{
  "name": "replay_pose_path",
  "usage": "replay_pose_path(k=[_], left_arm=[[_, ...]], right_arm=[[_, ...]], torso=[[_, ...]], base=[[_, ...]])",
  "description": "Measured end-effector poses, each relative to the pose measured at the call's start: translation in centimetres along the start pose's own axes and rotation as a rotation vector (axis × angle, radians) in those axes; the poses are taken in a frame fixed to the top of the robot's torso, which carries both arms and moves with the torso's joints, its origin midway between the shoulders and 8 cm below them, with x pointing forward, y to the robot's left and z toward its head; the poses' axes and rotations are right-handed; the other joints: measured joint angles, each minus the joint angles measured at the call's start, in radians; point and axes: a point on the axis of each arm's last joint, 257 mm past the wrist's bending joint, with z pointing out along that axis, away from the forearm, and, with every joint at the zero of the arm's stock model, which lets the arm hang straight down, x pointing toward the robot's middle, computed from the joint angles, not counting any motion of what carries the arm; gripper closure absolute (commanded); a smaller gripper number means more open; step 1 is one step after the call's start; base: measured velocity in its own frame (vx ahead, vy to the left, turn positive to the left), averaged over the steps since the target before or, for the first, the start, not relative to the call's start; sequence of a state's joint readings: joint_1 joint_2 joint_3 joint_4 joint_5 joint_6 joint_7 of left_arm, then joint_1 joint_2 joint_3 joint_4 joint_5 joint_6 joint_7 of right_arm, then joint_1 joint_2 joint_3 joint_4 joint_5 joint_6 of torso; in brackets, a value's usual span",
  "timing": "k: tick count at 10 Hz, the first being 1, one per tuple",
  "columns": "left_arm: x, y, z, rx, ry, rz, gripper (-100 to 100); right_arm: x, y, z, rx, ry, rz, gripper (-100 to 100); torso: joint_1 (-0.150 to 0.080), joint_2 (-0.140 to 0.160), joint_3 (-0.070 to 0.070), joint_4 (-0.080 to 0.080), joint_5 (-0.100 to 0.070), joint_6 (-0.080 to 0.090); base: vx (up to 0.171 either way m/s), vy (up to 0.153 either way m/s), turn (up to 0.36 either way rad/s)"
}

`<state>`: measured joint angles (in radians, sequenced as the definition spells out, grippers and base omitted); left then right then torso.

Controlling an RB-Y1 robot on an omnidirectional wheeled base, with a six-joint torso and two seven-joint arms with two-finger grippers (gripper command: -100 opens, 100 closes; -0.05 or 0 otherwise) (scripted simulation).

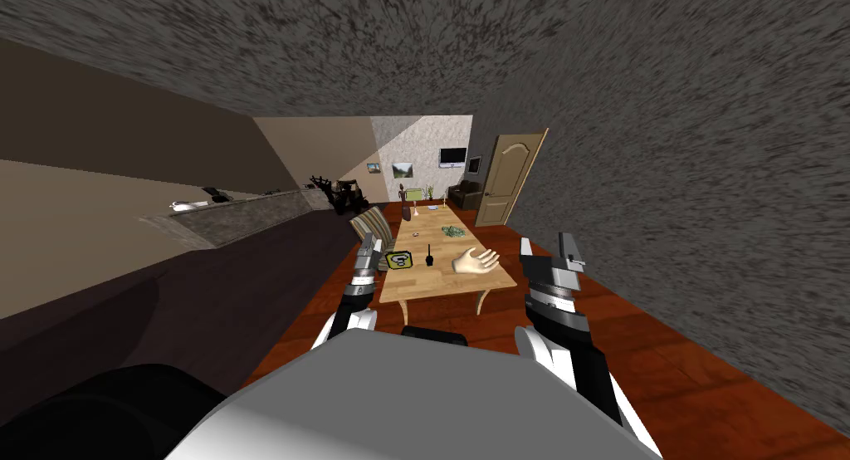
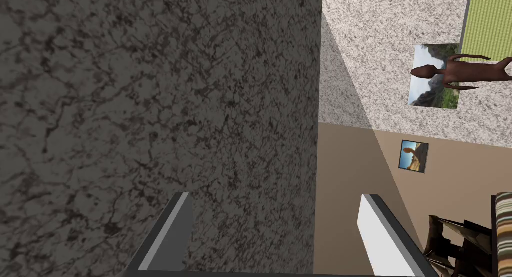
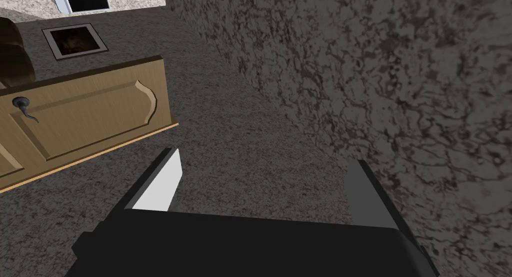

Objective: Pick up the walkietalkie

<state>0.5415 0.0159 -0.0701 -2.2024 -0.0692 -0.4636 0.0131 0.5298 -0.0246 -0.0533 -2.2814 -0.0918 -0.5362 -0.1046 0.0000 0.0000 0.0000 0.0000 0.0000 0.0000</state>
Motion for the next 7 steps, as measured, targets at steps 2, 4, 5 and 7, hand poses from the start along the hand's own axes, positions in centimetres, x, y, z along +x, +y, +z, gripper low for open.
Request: replay_pose_path(k=[2, 4, 5, 7], left_arm=[[-0.5, 2.1, -0.7, -0.036, 0.015, 0.024, -100], [-1.0, 4.3, -1.9, -0.074, 0.019, 0.049, -100], [-1.4, 5.4, -2.5, -0.095, 0.019, 0.062, -100], [-2.3, 7.5, -3.7, -0.137, 0.012, 0.092, -100]], right_arm=[[0.0, 0.0, 0.0, 0.0, 0.0, 0.0, 0], [0.0, 0.0, 0.0, 0.0, 0.0, 0.0, 0], [0.0, 0.0, 0.0, 0.0, 0.0, 0.0, 0], [0.0, 0.0, 0.0, 0.0, 0.0, 0.0, 0]], torso=[[-0.001, 0.011, 0.006, 0.002, 0.0, 0.0], [0.001, 0.009, 0.005, 0.002, 0.0, 0.0], [0.001, 0.007, 0.004, 0.002, 0.0, 0.0], [0.002, 0.006, 0.003, 0.001, 0.0, 0.0]], base=[[-0.168, -0.011, -0.136], [-0.1, 0.012, -0.164], [-0.082, 0.013, -0.174], [-0.066, 0.008, -0.14]])
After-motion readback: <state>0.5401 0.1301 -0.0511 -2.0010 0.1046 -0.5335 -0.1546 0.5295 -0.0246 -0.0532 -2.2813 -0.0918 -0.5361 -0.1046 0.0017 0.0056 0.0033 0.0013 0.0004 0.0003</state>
